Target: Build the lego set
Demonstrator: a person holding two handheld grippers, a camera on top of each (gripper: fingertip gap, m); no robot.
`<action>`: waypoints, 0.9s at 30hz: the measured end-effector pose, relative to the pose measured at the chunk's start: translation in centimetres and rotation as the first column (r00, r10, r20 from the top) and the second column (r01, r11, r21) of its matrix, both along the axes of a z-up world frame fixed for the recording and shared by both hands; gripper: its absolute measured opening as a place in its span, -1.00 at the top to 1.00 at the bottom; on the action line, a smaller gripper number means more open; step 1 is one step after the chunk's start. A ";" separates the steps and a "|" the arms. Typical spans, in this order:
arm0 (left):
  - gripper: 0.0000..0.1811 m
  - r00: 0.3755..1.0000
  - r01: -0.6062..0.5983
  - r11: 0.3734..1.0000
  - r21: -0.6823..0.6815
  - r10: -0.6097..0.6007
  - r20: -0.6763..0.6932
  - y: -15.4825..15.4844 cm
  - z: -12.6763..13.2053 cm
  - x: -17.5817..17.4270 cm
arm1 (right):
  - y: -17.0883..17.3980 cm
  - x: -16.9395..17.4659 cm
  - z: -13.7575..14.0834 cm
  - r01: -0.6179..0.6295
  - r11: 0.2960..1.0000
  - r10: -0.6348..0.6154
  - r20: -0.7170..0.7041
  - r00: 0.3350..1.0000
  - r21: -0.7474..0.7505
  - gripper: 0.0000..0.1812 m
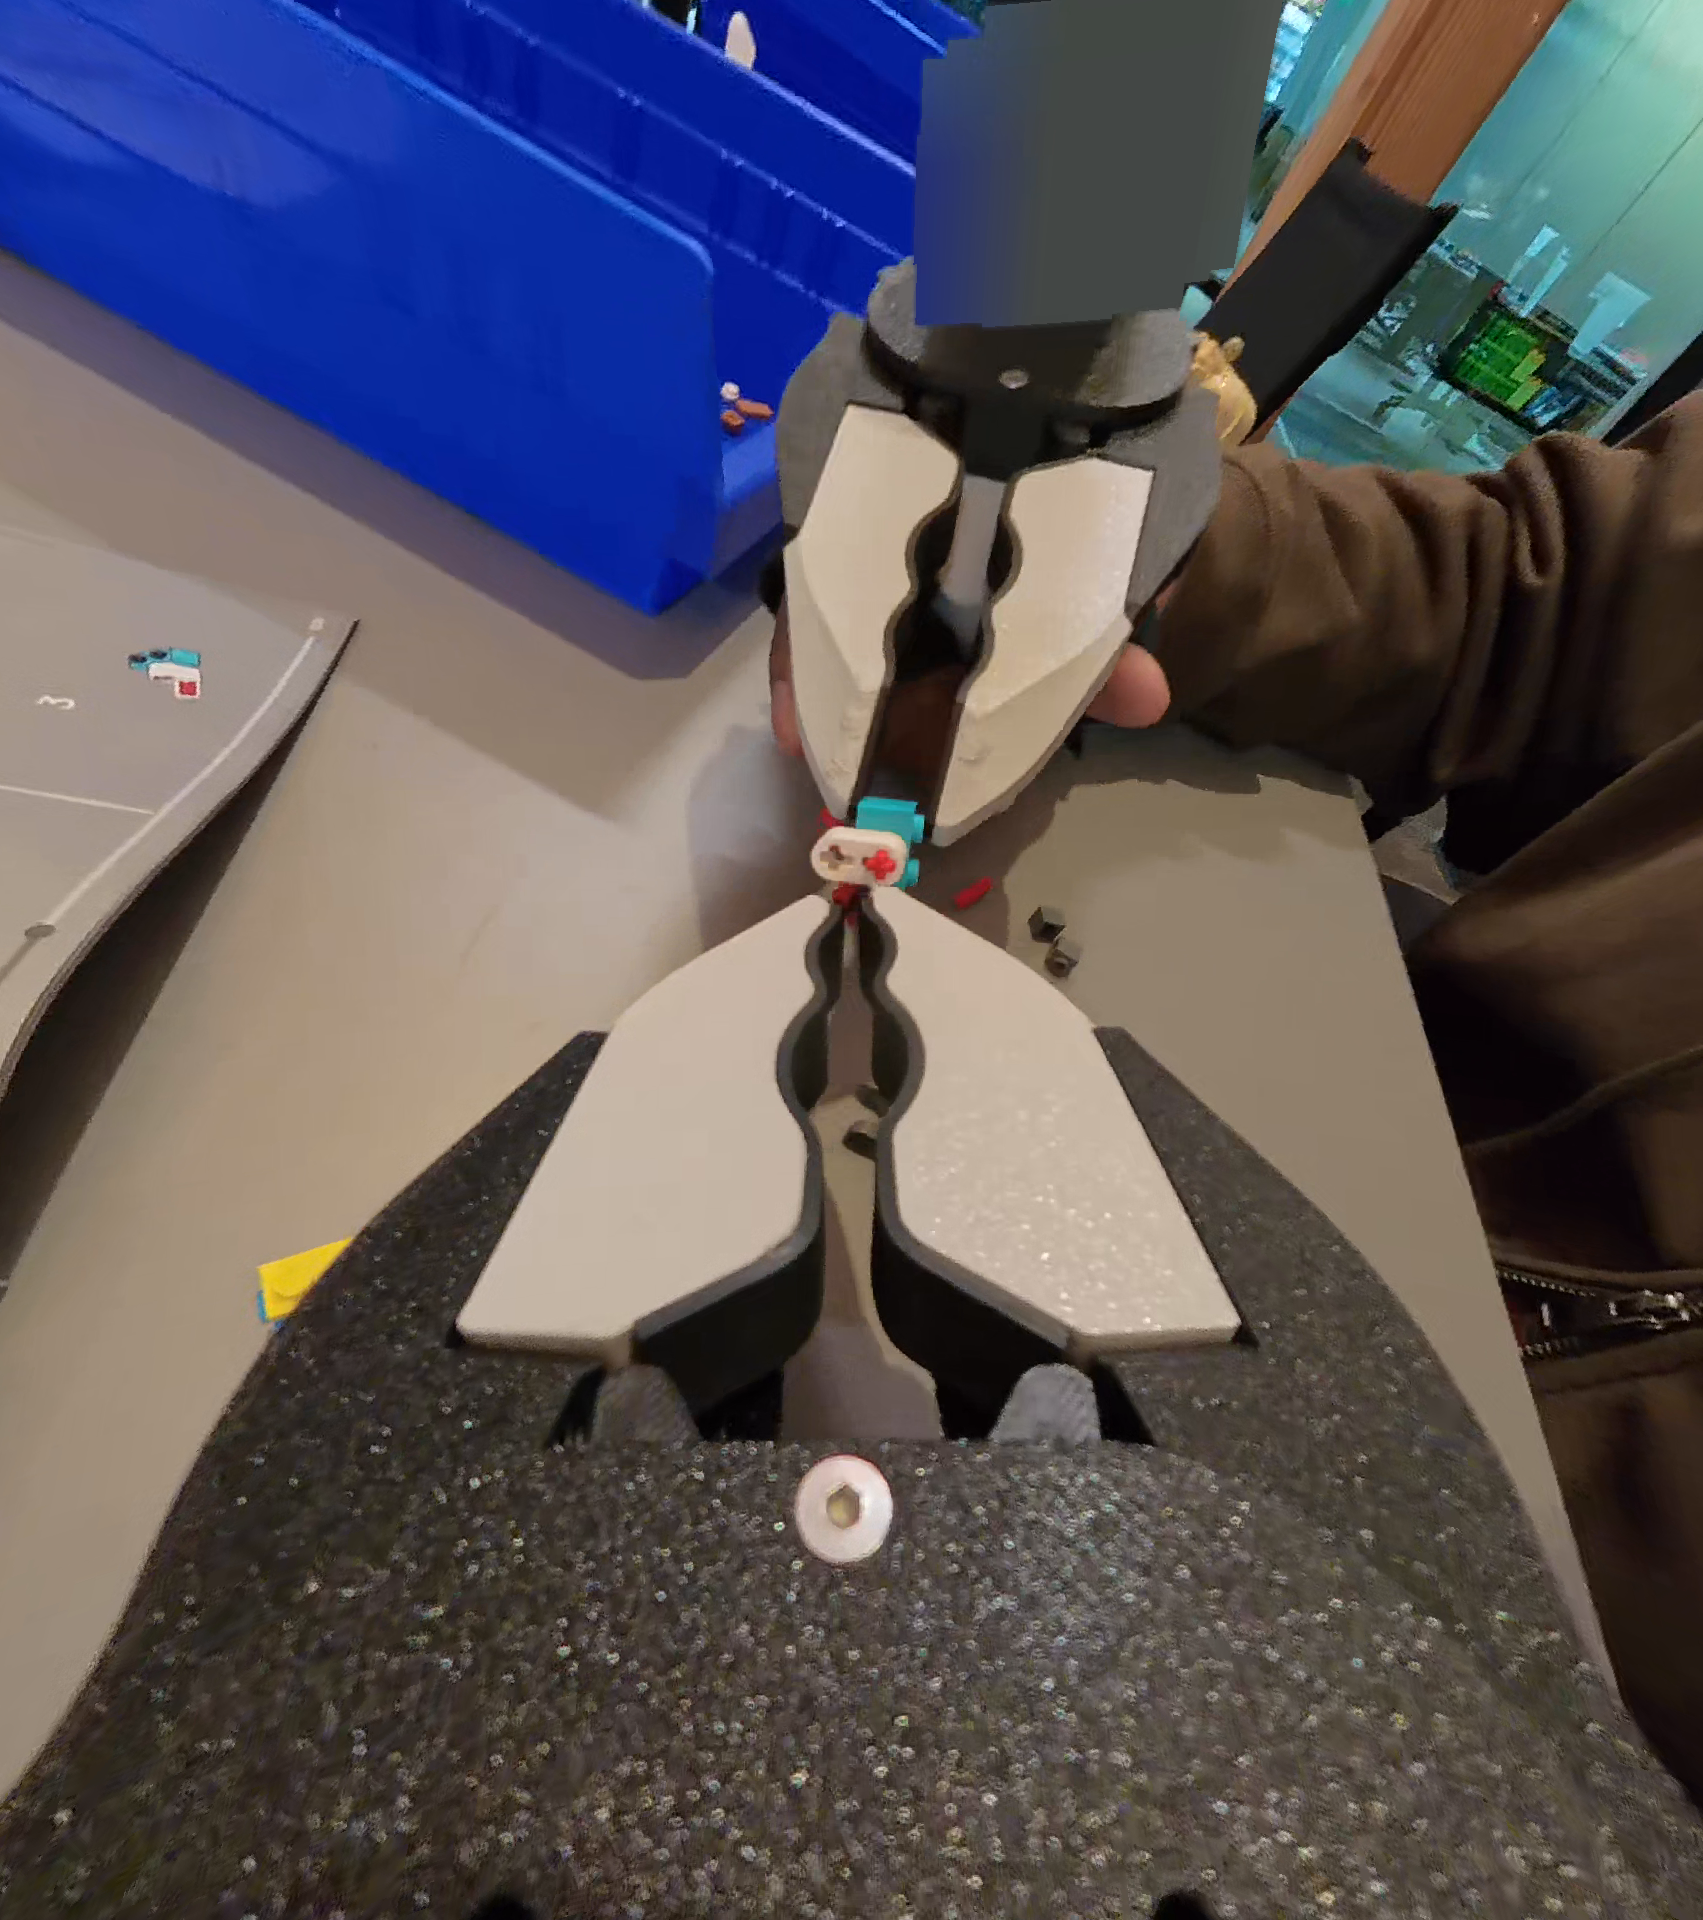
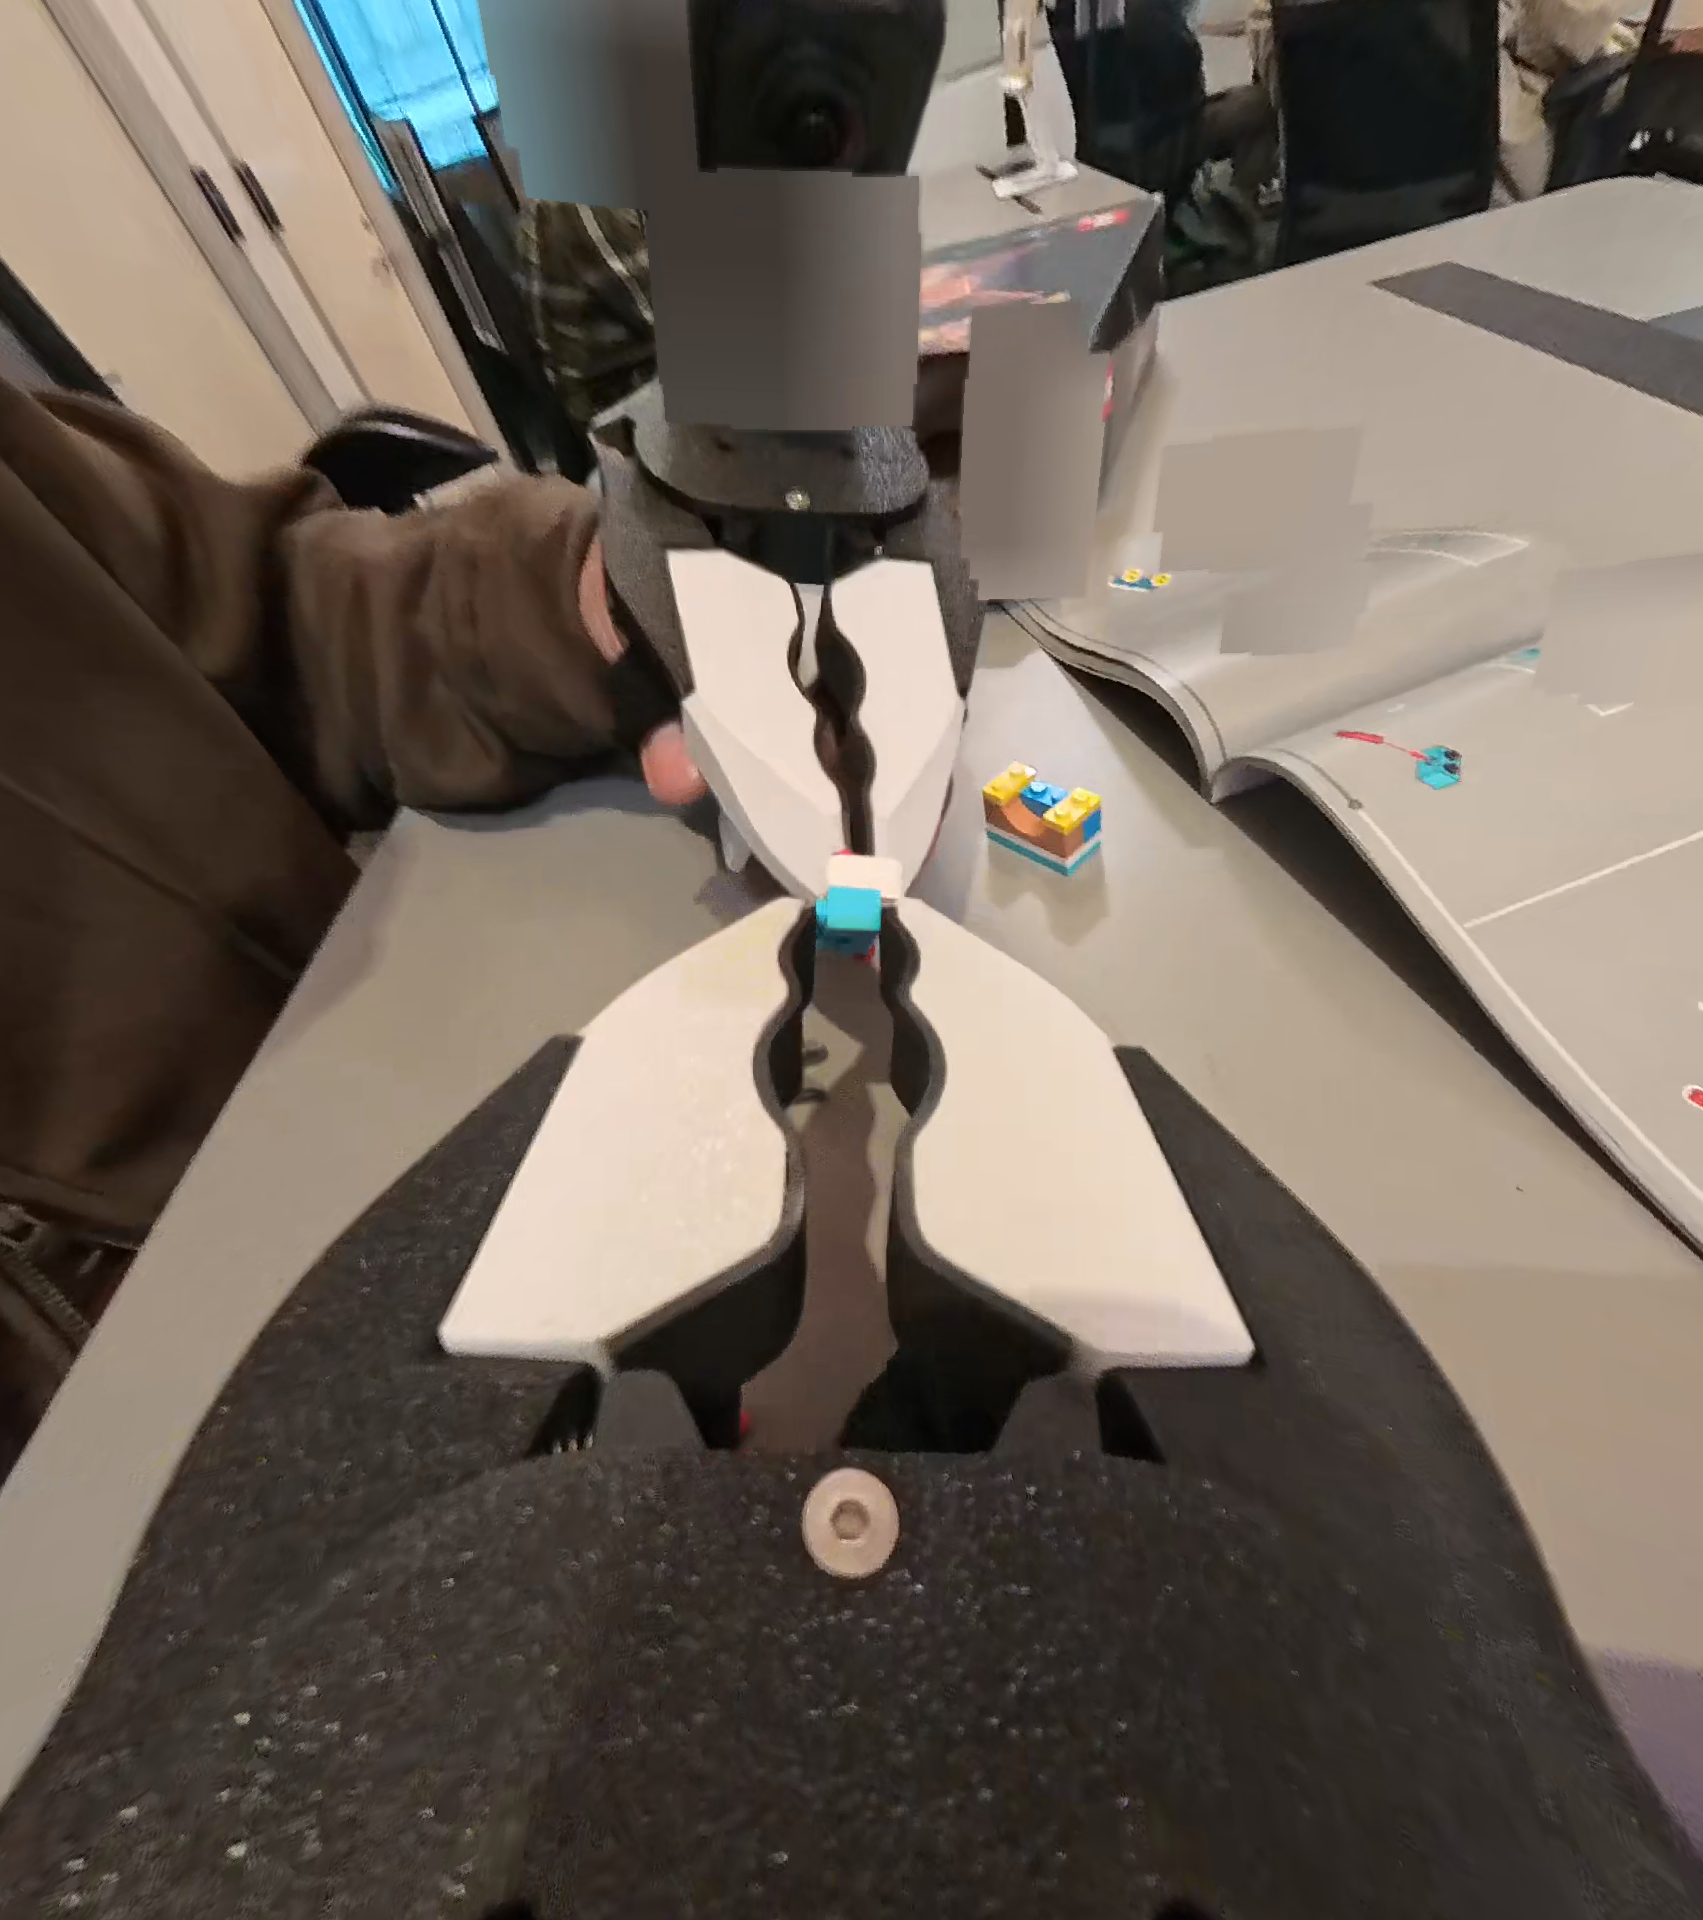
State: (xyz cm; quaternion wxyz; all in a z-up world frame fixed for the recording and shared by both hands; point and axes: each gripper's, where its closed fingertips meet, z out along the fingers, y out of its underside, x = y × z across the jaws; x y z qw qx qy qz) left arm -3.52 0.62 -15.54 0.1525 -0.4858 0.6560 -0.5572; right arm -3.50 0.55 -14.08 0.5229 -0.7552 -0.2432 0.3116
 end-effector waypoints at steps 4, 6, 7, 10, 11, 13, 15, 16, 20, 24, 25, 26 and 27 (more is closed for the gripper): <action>0.98 0.999 -0.019 0.999 0.048 0.021 -0.035 0.3 -0.9 0.1 | -0.2 0.1 -1.8 0.009 0.999 -0.003 0.155 0.988 -0.035 0.87; 0.97 0.999 -0.011 0.996 0.092 0.015 -0.046 0.2 -1.3 0.1 | -0.3 0.3 -3.1 0.023 0.998 -0.008 0.277 0.961 -0.053 0.87; 0.98 0.999 -0.007 0.993 0.119 0.013 -0.053 0.1 -1.5 0.0 | -0.4 0.4 -3.9 0.029 0.998 -0.007 0.342 0.940 -0.060 0.87; 0.97 0.997 0.014 0.981 0.192 0.002 -0.080 -0.3 -2.3 -0.1 | -0.8 0.3 -5.7 0.020 0.996 0.027 0.484 0.875 -0.092 0.87; 0.97 0.996 0.017 0.977 0.215 0.001 -0.087 -0.4 -2.6 -0.1 | -0.9 0.3 -6.1 0.019 0.995 0.035 0.512 0.858 -0.099 0.87; 0.97 0.995 0.021 0.970 0.242 0.003 -0.100 -0.4 -2.9 -0.2 | -1.1 0.3 -6.8 0.021 0.993 0.049 0.562 0.825 -0.117 0.87; 0.97 0.995 0.018 0.970 0.241 0.007 -0.103 -0.3 -3.0 -0.2 | -1.3 0.4 -7.0 0.021 0.991 0.057 0.576 0.816 -0.128 0.87; 0.97 0.995 0.014 0.971 0.239 0.011 -0.102 -0.1 -2.9 -0.2 | -1.3 0.4 -7.1 0.022 0.990 0.062 0.575 0.816 -0.137 0.87; 0.97 0.996 0.014 0.975 0.220 0.005 -0.087 -0.1 -2.5 -0.2 | -1.6 0.9 -7.1 0.021 0.989 0.066 0.571 0.818 -0.145 0.79; 0.97 0.998 0.022 0.982 0.186 -0.009 -0.069 0.0 -2.1 -0.2 | -1.8 1.4 -6.9 0.017 0.990 0.067 0.561 0.825 -0.142 0.74; 0.97 0.998 0.022 0.983 0.182 -0.010 -0.068 0.0 -2.1 -0.2 | -1.8 1.4 -6.9 0.017 0.989 0.067 0.555 0.829 -0.146 0.74; 0.97 0.998 0.025 0.984 0.176 -0.013 -0.067 0.0 -2.0 -0.3 | -1.8 1.3 -6.9 0.014 0.988 0.073 0.552 0.830 -0.153 0.75; 0.97 0.998 0.028 0.985 0.172 -0.017 -0.067 -0.1 -2.0 -0.3 | -2.0 1.2 -7.0 0.008 0.987 0.083 0.553 0.829 -0.160 0.76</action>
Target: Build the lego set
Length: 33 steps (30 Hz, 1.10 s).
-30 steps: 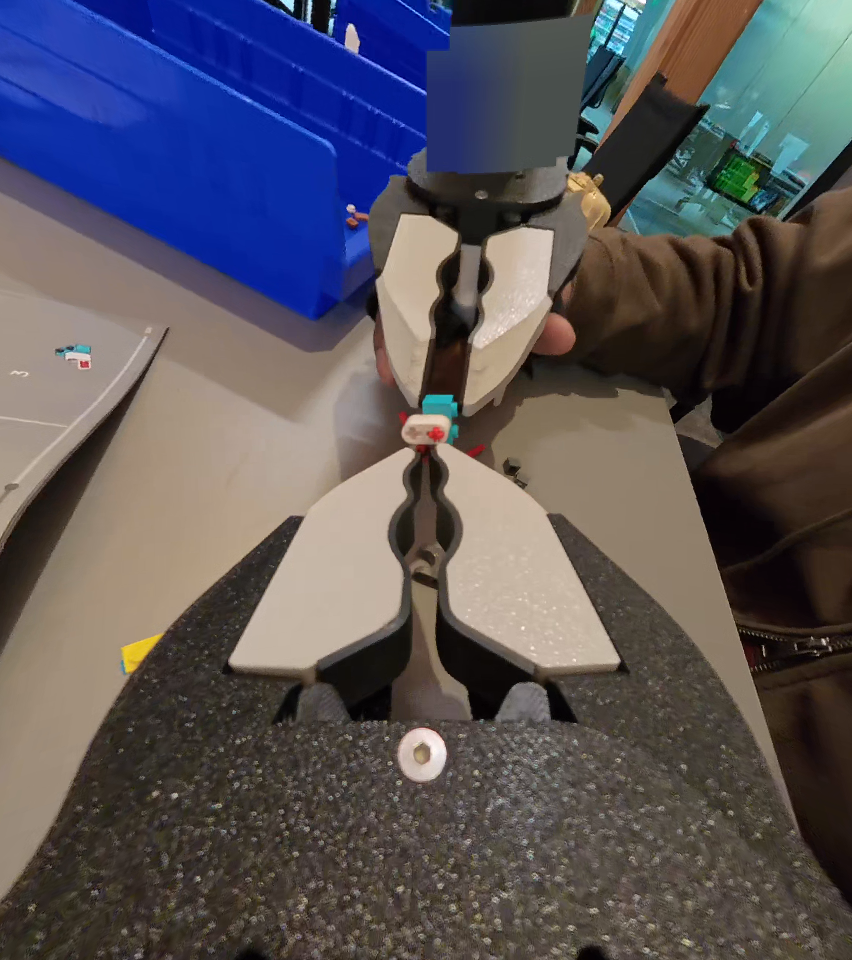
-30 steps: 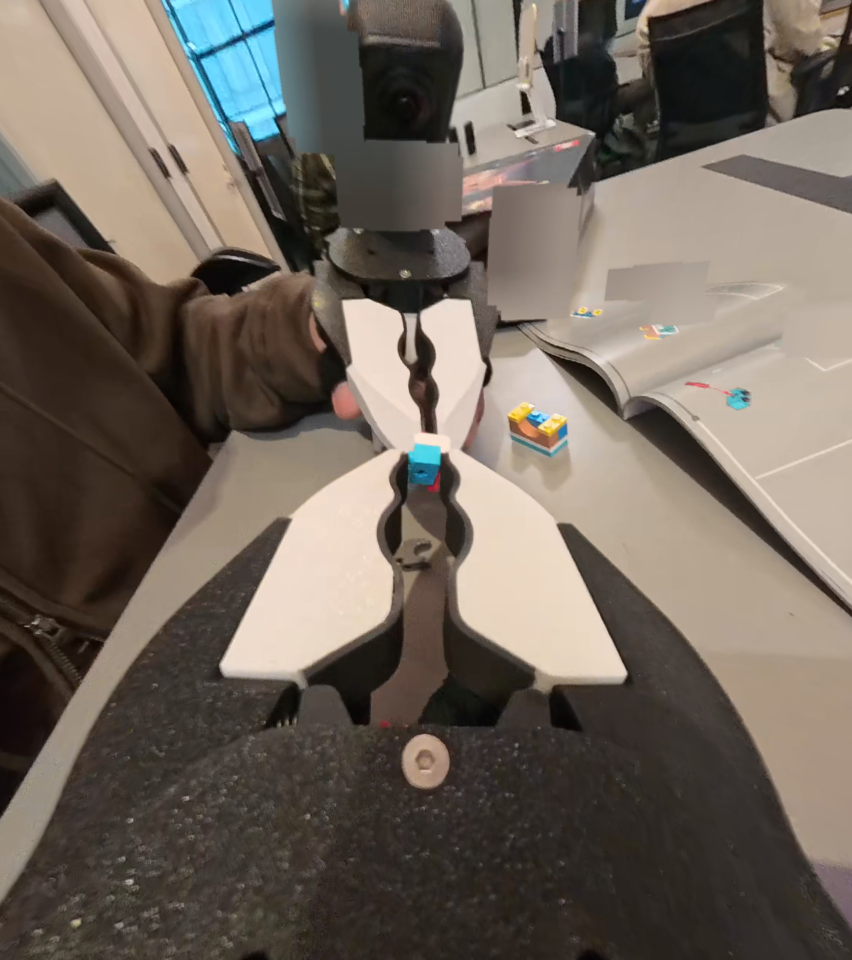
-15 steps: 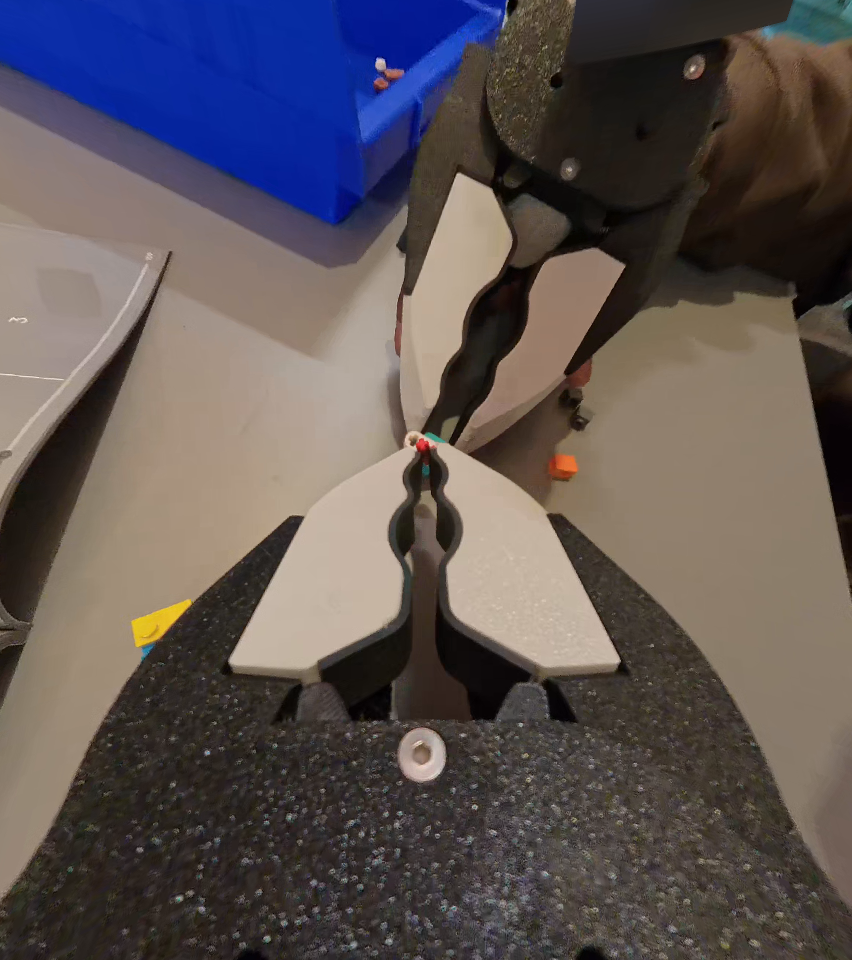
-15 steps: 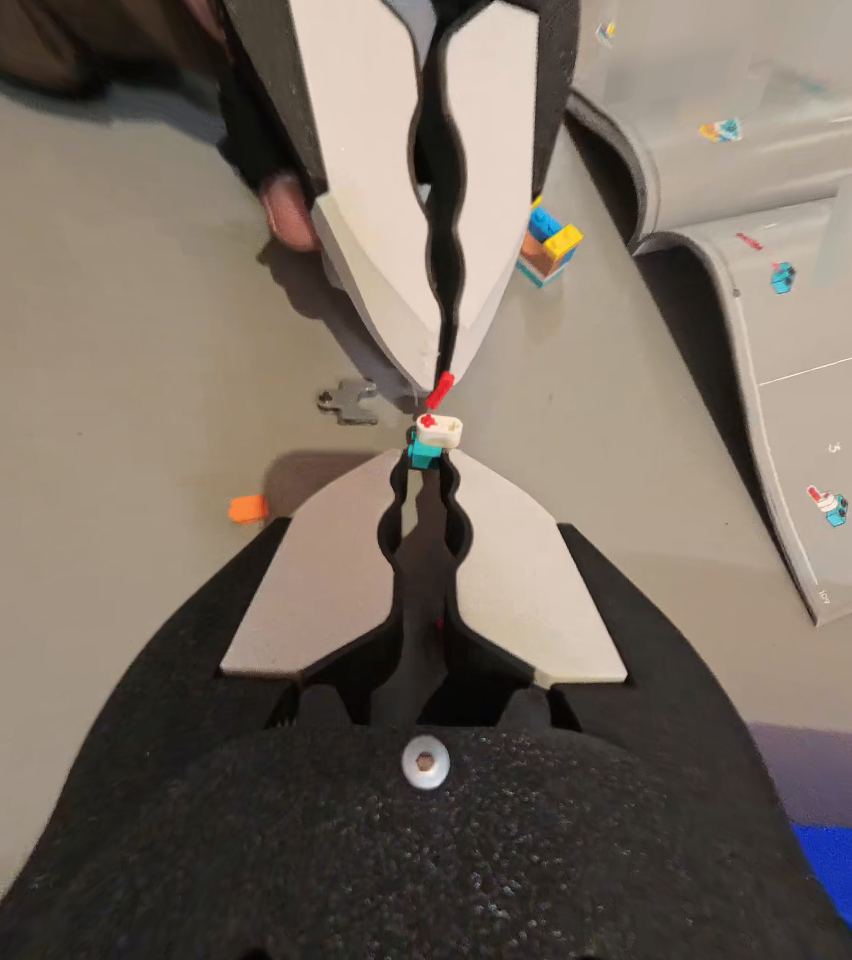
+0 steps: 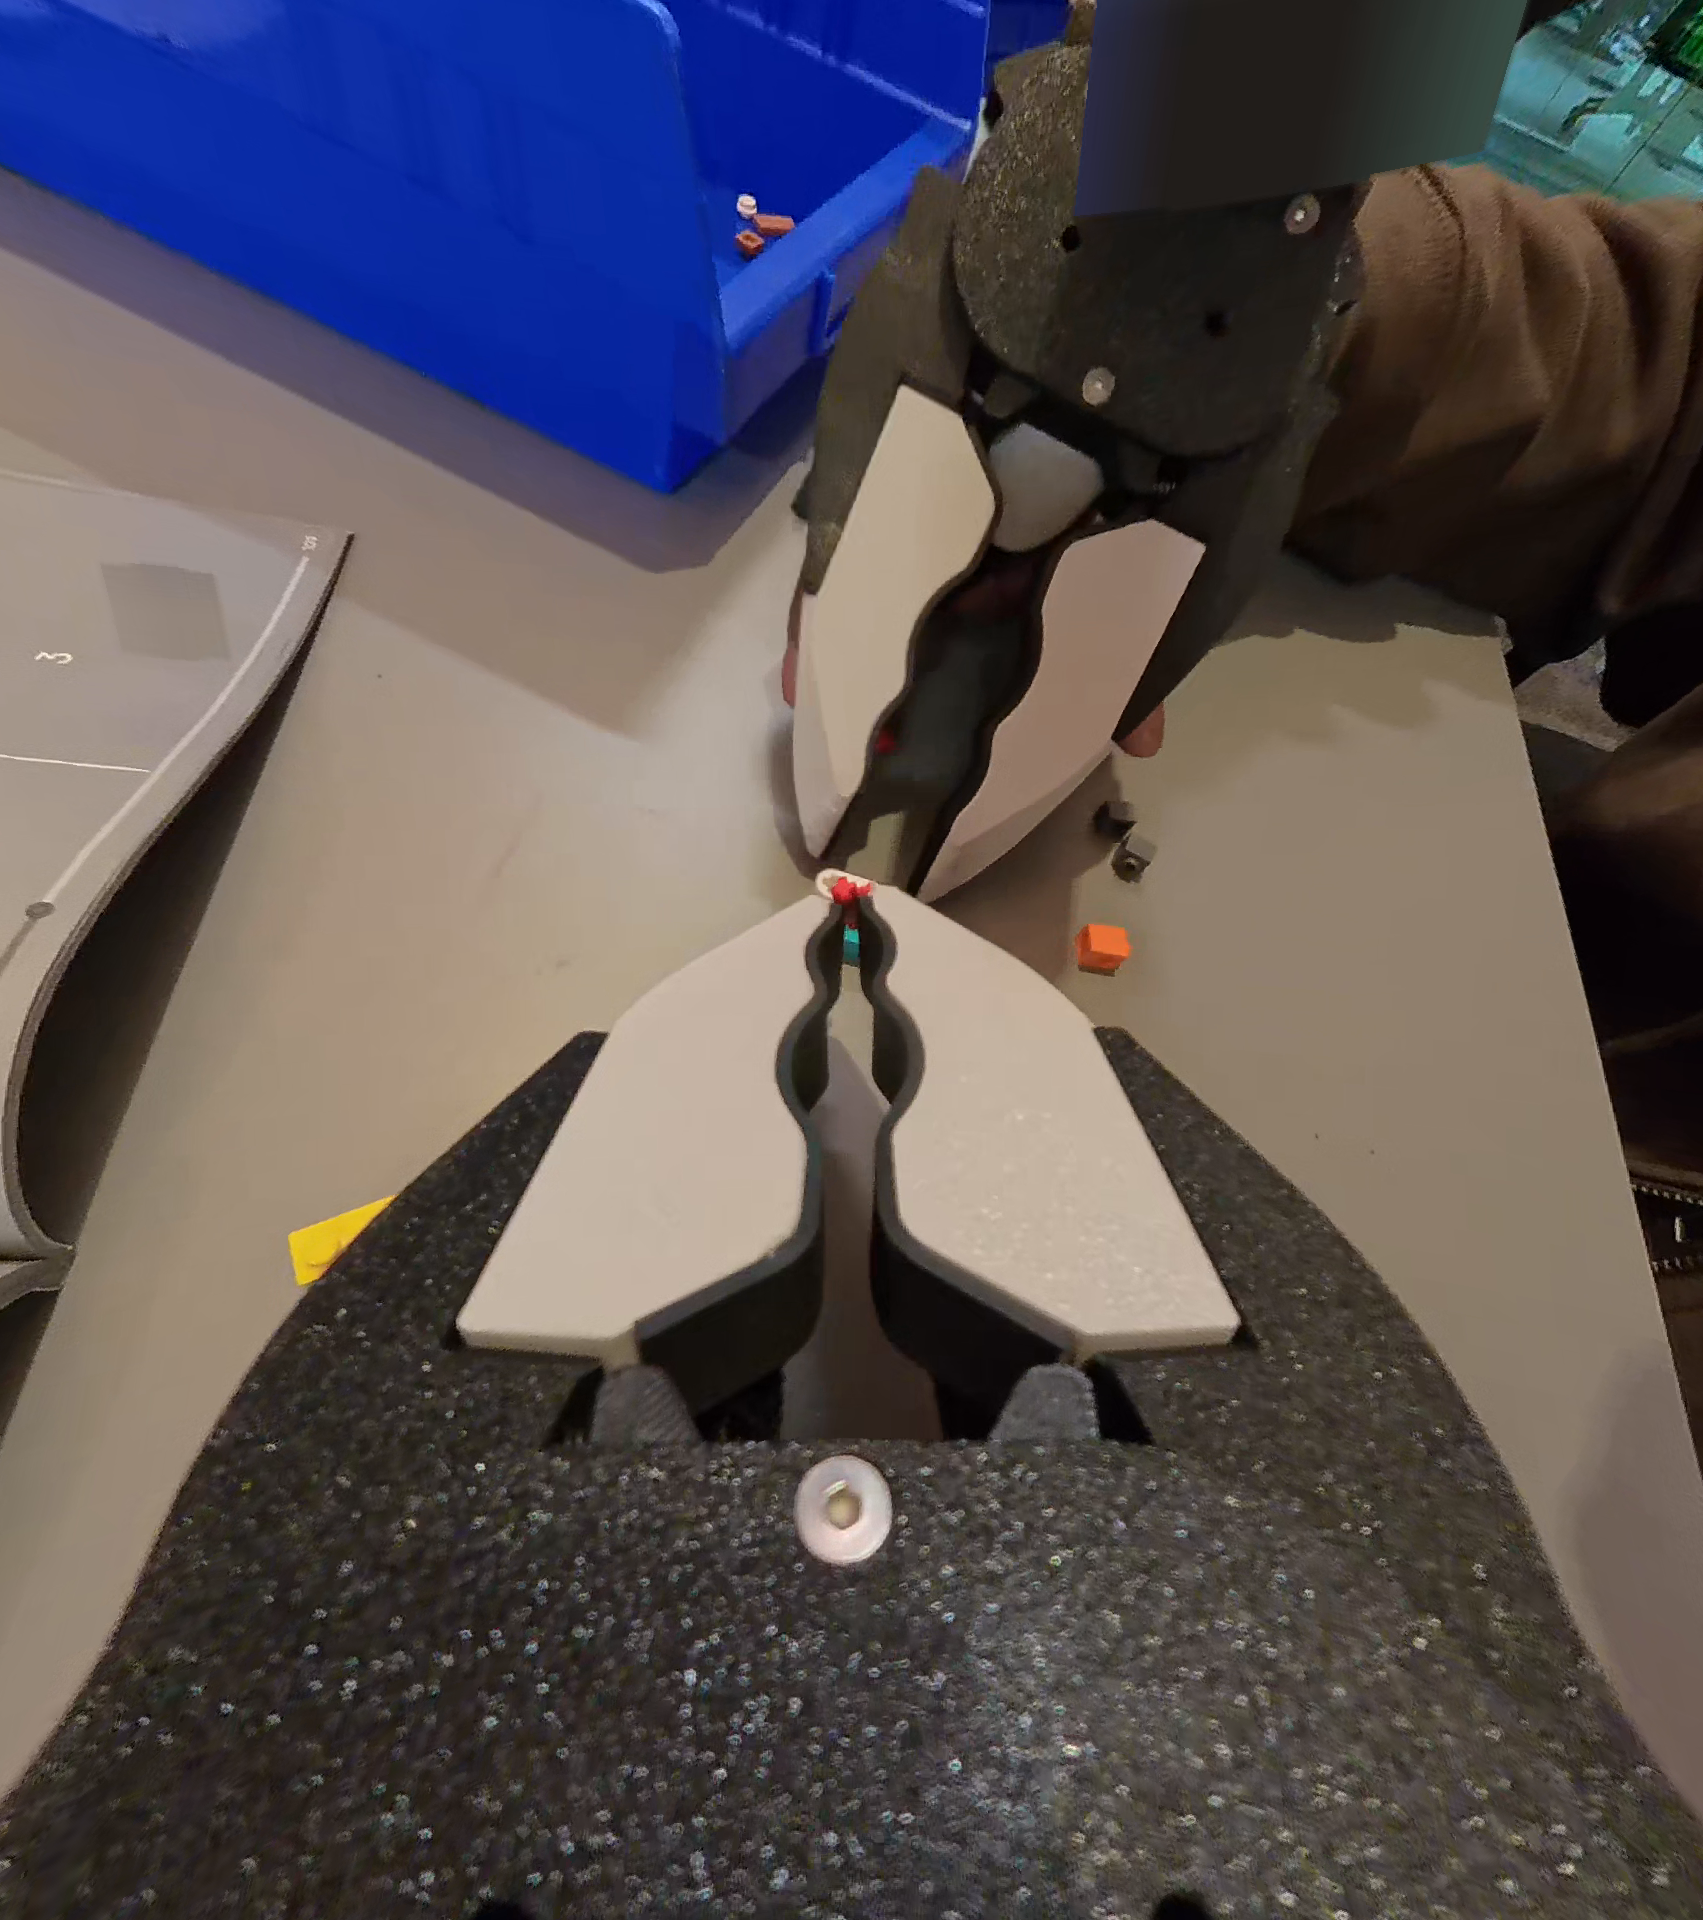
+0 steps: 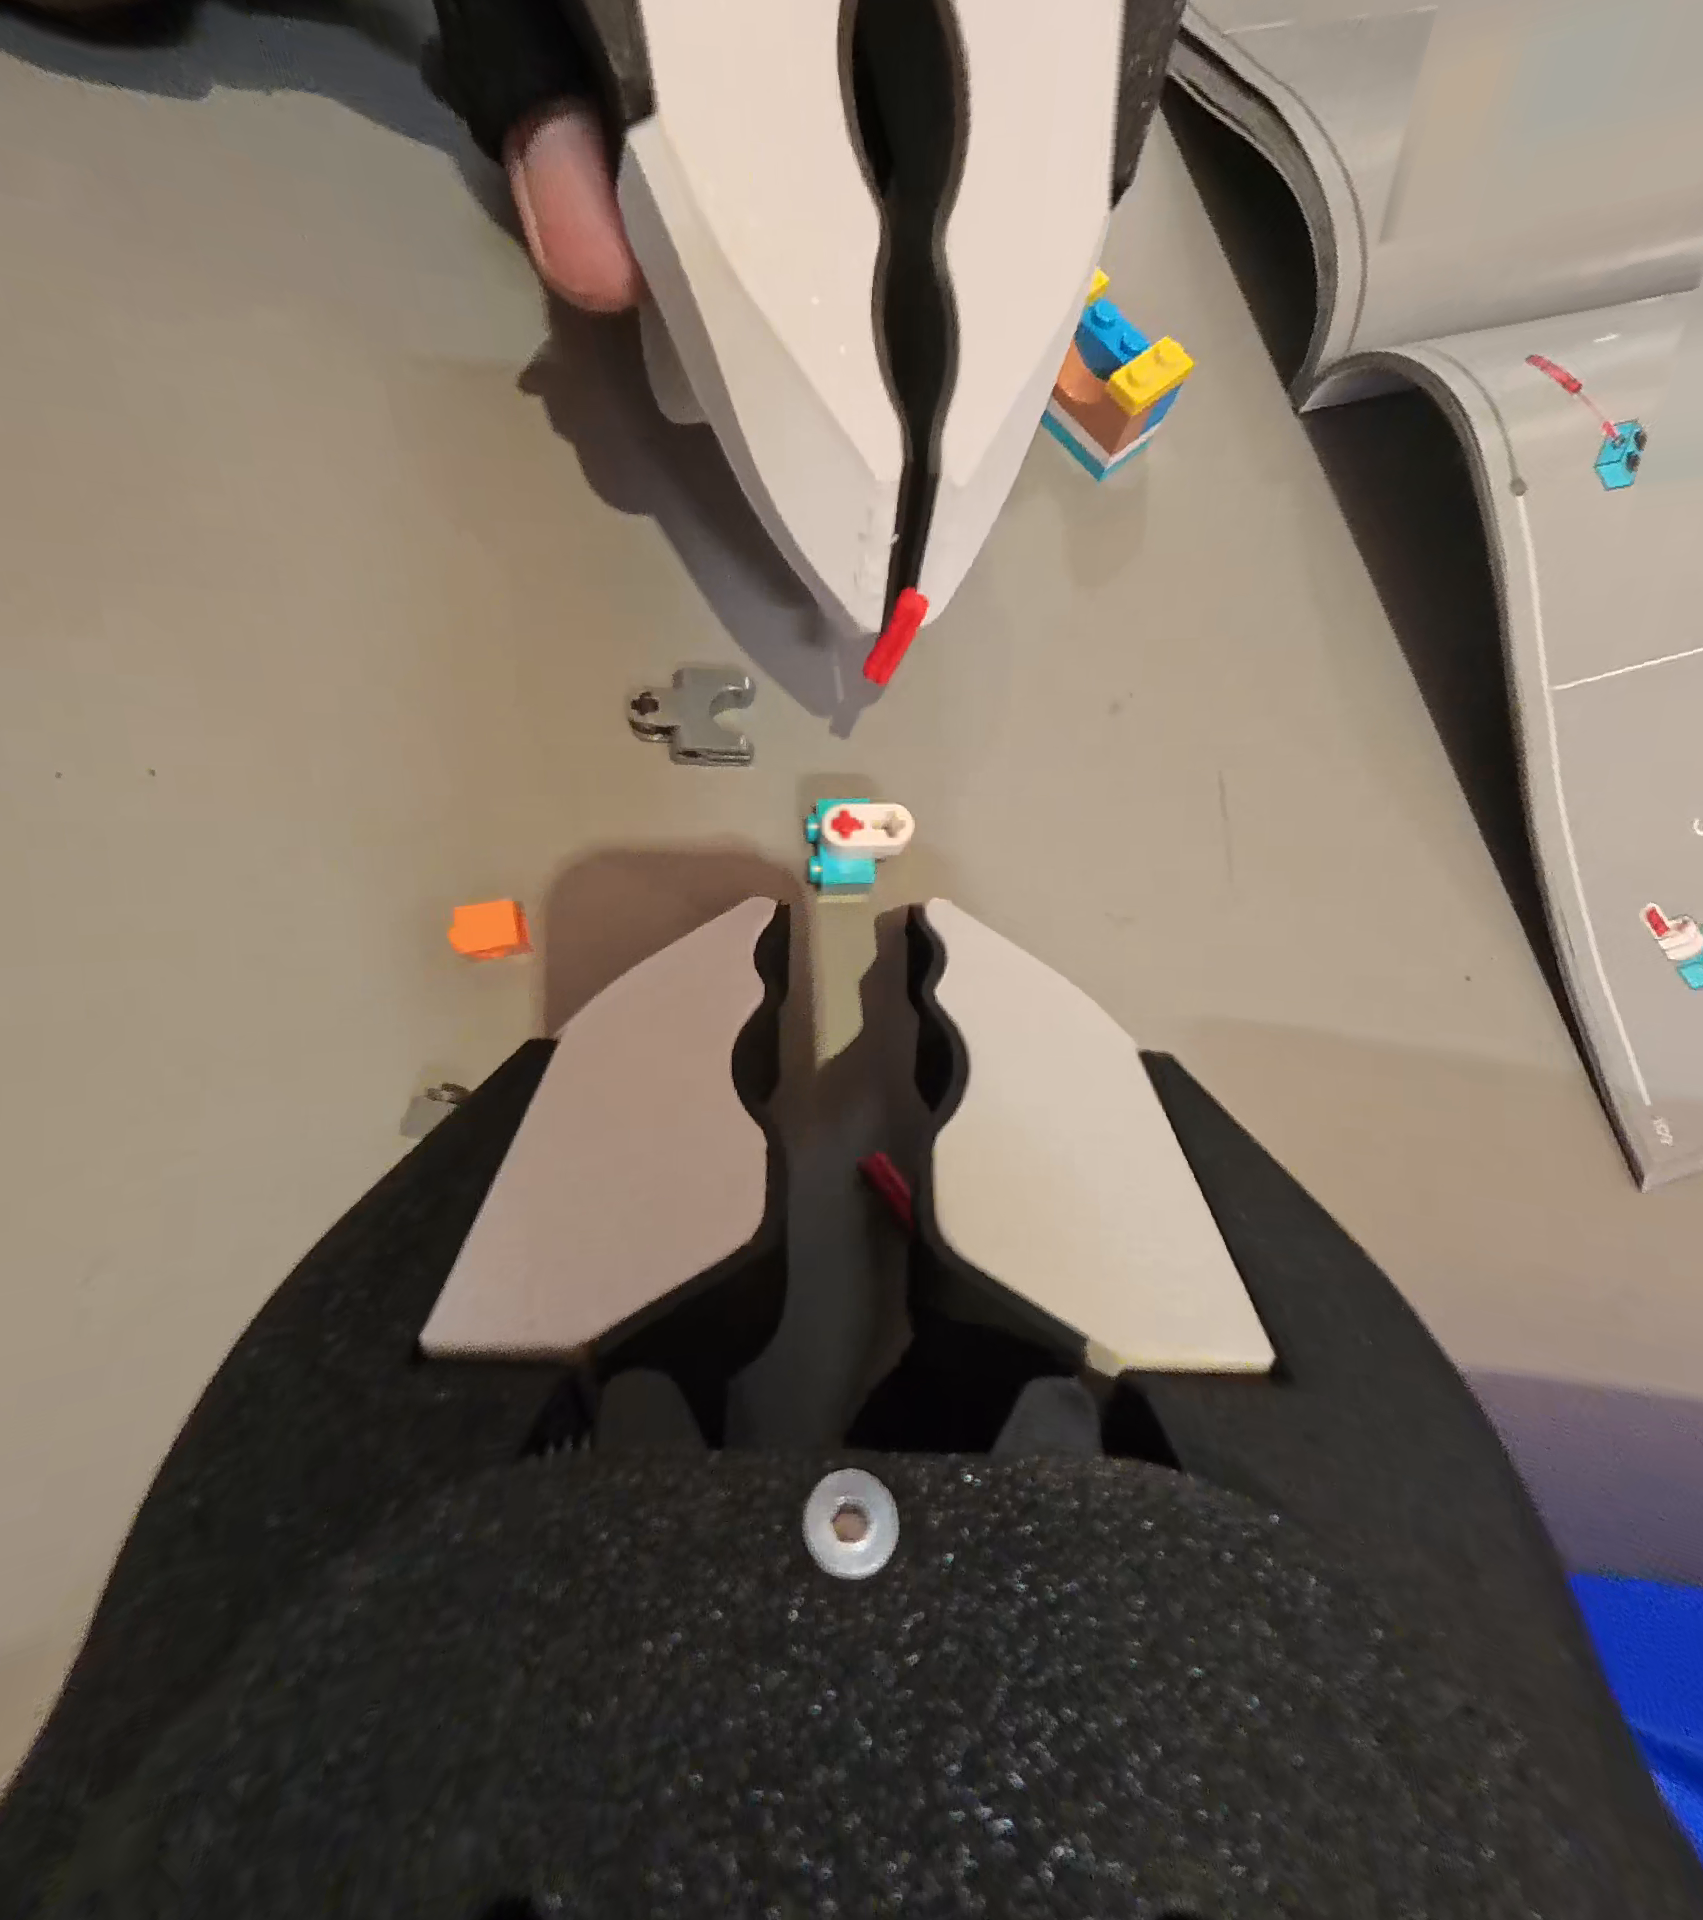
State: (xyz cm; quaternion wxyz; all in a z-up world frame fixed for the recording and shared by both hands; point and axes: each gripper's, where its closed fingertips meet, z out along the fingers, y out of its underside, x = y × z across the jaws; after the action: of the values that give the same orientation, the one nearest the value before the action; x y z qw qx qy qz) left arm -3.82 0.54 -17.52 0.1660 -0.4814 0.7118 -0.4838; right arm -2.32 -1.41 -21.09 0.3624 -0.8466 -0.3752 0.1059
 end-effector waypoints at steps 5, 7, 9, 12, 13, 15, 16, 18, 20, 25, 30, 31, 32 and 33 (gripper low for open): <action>0.97 1.000 0.006 1.000 -0.012 -0.006 0.007 0.0 0.2 -0.1 | -0.7 -1.5 0.0 -0.049 0.999 0.049 -0.006 0.999 -0.017 0.80; 0.98 1.000 0.010 0.999 -0.031 -0.010 0.011 0.0 0.4 -0.1 | -0.8 -2.3 0.2 -0.069 0.998 0.069 -0.029 0.997 -0.011 0.80; 0.98 1.000 0.015 0.999 -0.049 -0.014 0.012 0.1 0.6 -0.2 | -0.9 -3.0 0.6 -0.091 0.996 0.091 -0.057 0.994 -0.002 0.80; 0.98 1.000 0.021 0.997 -0.073 -0.020 0.015 0.1 0.8 -0.3 | -0.6 -2.4 0.9 -0.074 0.997 0.075 -0.044 0.996 0.022 0.80; 0.98 1.000 0.019 0.997 -0.074 -0.018 0.018 0.1 0.9 -0.3 | -0.4 -1.9 0.9 -0.055 0.998 0.056 -0.037 0.998 0.022 0.80; 0.98 1.000 0.019 0.997 -0.071 -0.017 0.023 0.2 1.0 -0.3 | -0.1 -1.0 0.7 -0.011 1.000 0.012 -0.021 1.000 0.016 0.80; 0.98 1.000 0.019 0.997 -0.069 -0.017 0.026 0.2 1.0 -0.2 | 0.0 -0.8 0.5 0.002 1.000 -0.002 -0.013 1.000 0.008 0.80; 0.98 1.000 0.018 0.998 -0.064 -0.016 0.026 0.1 1.0 -0.2 | 0.0 -1.2 0.1 -0.002 1.000 0.002 -0.007 1.000 -0.007 0.80; 0.98 1.000 0.013 0.998 -0.053 -0.012 0.023 0.2 0.9 -0.2 | -0.3 -2.1 -0.1 -0.030 0.999 0.030 -0.003 1.000 -0.013 0.80; 0.98 1.000 0.018 0.999 -0.027 -0.017 0.015 0.4 0.7 -0.4 | -0.6 -3.2 0.4 -0.076 0.997 0.076 -0.016 0.997 -0.003 0.81; 0.98 0.999 0.046 0.999 -0.007 -0.046 0.019 0.0 0.7 -0.6 | 0.3 -1.2 0.5 -0.015 1.000 0.015 0.002 1.000 0.026 0.83; 0.98 0.998 0.052 0.999 -0.002 -0.052 0.019 -0.1 0.6 -0.6 | 0.5 -1.0 0.4 -0.011 0.999 0.010 0.009 1.000 0.038 0.83; 0.98 0.998 0.055 0.998 0.003 -0.055 0.020 -0.1 0.6 -0.6 | 0.6 -0.9 0.4 -0.012 0.999 0.012 0.015 1.000 0.049 0.83; 0.98 0.998 0.060 0.998 0.006 -0.060 0.020 -0.2 0.6 -0.7 | 0.7 -0.9 0.4 -0.022 0.998 0.021 0.020 1.000 0.061 0.83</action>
State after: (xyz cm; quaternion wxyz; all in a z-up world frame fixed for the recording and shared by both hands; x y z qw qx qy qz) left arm -4.48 0.35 -16.94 0.1598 -0.4545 0.7255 -0.4914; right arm -3.22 -0.69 -20.66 0.3832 -0.8321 -0.3907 0.0901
